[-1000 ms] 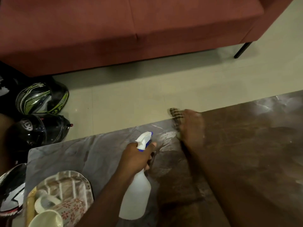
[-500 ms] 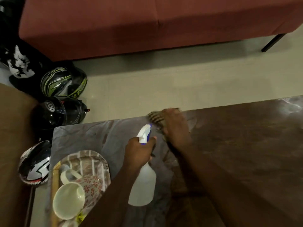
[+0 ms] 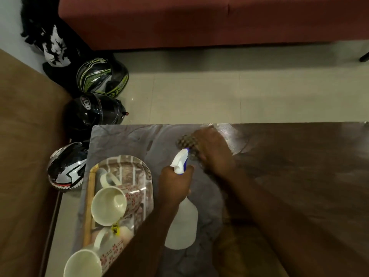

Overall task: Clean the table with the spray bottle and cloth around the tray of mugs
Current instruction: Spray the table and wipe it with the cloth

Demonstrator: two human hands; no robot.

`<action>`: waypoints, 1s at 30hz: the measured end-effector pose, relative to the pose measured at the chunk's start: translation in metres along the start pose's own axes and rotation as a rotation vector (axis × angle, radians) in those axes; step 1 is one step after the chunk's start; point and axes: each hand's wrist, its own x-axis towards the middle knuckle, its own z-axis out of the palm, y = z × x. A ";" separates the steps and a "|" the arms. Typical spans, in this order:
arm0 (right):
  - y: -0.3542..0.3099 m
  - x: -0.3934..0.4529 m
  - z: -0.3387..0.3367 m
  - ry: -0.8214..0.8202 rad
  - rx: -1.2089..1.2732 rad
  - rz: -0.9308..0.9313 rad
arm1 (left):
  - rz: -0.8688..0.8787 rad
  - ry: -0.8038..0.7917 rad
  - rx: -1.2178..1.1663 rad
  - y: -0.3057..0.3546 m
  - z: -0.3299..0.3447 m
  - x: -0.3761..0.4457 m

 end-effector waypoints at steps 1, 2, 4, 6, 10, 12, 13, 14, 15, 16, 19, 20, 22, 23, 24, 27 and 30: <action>-0.005 -0.020 0.005 -0.089 0.020 -0.161 | 0.021 0.007 -0.006 -0.003 -0.001 -0.004; -0.002 -0.043 0.000 -0.151 0.041 -0.263 | 0.033 0.001 -0.006 -0.007 -0.003 -0.009; 0.020 -0.072 -0.020 -0.175 0.076 -0.318 | 0.014 -0.038 0.009 -0.011 -0.006 -0.020; 0.042 -0.072 -0.034 -0.095 0.078 -0.145 | 0.007 -0.050 0.008 -0.015 -0.008 -0.026; 0.013 -0.020 -0.017 0.121 0.000 0.249 | -0.010 -0.024 0.055 -0.027 -0.007 -0.032; -0.015 -0.024 -0.002 0.052 0.065 0.078 | -0.021 -0.036 0.052 -0.033 -0.005 -0.036; -0.021 -0.042 0.003 -0.019 0.062 -0.077 | -0.031 -0.053 0.061 -0.037 -0.004 -0.040; -0.021 -0.064 0.001 -0.093 0.046 -0.225 | -0.037 -0.062 0.068 -0.040 -0.005 -0.045; -0.013 -0.086 -0.009 -0.160 0.035 -0.325 | -0.061 -0.047 0.079 -0.043 -0.006 -0.051; -0.002 -0.103 -0.023 -0.211 0.036 -0.375 | -0.079 -0.026 0.090 -0.045 -0.008 -0.057; 0.032 -0.121 -0.054 -0.110 0.049 -0.193 | -0.119 -0.010 0.058 -0.051 -0.012 -0.073; 0.035 -0.116 -0.054 -0.046 0.046 -0.058 | -0.107 -0.035 0.040 -0.057 -0.010 -0.078; 0.023 -0.097 -0.034 0.046 0.011 0.164 | -0.085 -0.080 0.014 -0.069 -0.004 -0.087; 0.008 -0.091 -0.021 0.054 0.005 0.192 | -0.094 -0.071 0.010 -0.073 -0.001 -0.093; -0.007 -0.090 -0.009 0.021 0.008 0.139 | -0.098 -0.048 0.015 -0.078 0.002 -0.098; -0.028 -0.134 0.017 -0.169 0.002 -0.253 | -0.132 0.019 0.012 -0.096 0.010 -0.117; -0.013 -0.195 0.001 -0.320 0.007 -0.413 | -0.187 -0.029 0.012 -0.123 0.015 -0.137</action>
